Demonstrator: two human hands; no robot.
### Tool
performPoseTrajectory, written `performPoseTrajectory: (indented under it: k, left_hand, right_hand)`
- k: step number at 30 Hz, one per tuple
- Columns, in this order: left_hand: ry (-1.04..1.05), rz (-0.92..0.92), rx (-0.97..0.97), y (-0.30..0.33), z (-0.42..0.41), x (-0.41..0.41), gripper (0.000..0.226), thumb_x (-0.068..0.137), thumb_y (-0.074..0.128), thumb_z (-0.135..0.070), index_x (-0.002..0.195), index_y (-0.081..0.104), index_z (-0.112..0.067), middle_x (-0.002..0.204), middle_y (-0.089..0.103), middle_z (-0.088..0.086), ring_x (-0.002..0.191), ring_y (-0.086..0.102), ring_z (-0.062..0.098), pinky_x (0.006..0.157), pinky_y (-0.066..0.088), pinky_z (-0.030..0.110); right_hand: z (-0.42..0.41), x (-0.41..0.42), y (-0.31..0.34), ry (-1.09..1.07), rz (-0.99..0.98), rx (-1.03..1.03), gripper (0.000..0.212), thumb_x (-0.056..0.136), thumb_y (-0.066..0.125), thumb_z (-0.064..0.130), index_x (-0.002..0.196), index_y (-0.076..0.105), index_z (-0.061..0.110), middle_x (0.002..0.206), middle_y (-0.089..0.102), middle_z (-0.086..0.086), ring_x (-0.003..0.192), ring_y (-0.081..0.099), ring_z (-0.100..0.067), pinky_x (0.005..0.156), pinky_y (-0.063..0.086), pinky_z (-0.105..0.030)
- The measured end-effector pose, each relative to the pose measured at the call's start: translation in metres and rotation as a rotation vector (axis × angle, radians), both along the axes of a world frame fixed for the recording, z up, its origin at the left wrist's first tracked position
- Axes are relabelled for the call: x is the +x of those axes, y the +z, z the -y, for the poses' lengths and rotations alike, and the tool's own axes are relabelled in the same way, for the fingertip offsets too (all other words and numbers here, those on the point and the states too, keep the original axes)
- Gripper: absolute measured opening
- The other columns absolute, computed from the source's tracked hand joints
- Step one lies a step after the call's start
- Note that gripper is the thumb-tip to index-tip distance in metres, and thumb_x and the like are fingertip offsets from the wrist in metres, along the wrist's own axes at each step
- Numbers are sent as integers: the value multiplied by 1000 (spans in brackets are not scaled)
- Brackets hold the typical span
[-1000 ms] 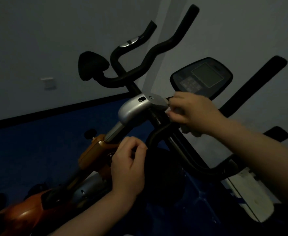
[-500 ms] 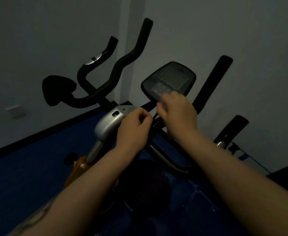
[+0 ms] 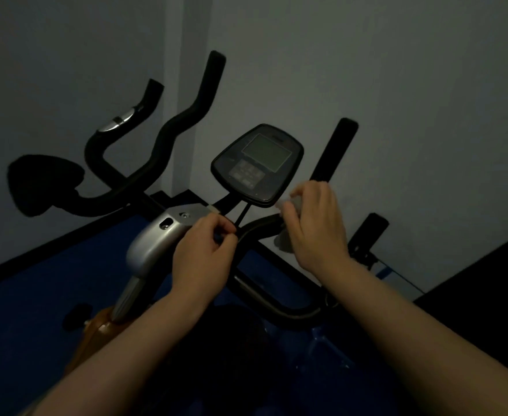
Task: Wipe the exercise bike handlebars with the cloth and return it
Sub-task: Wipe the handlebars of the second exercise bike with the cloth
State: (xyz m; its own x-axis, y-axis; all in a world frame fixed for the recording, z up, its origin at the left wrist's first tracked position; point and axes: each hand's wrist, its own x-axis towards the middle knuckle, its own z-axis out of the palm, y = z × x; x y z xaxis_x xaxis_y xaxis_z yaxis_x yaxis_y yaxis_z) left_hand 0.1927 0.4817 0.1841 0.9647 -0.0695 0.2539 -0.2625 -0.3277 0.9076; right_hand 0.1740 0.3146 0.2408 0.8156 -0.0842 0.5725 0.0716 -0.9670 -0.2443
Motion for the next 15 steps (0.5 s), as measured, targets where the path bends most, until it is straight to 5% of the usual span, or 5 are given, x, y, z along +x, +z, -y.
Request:
performPoseTrajectory:
  k: [5,8,12,15]
  left_hand:
    - [-108,143,147,16,12,13,9,83,57,-26,86,54,-34,84,52,-15,72,50,1,59,34,21]
    - [-144,168,210,26,25,23,7,88,54,-25,93,57,-27,86,51,-13,73,49,5,63,35,27]
    - [-158,170,334,19,29,24,15,94,45,-33,91,57,-23,82,51,-9,76,48,11,67,33,29]
    - [-145,185,405,17,27,24,21,95,39,-38,87,54,-25,78,48,-11,75,48,11,67,33,29]
  right_hand:
    - [1,-15,9,92,-41,161,39,89,60,31,105,26,36,104,40,9,91,50,-6,74,47,-23]
    - [27,13,64,-43,250,237,47,75,77,29,99,36,29,99,41,10,81,47,4,69,46,-8]
    - [34,52,79,-197,394,125,29,74,78,25,92,56,17,106,47,-5,95,48,-20,75,47,-31]
    - [20,55,30,-280,359,67,20,79,74,21,91,59,12,107,49,-11,96,44,-24,72,43,-30]
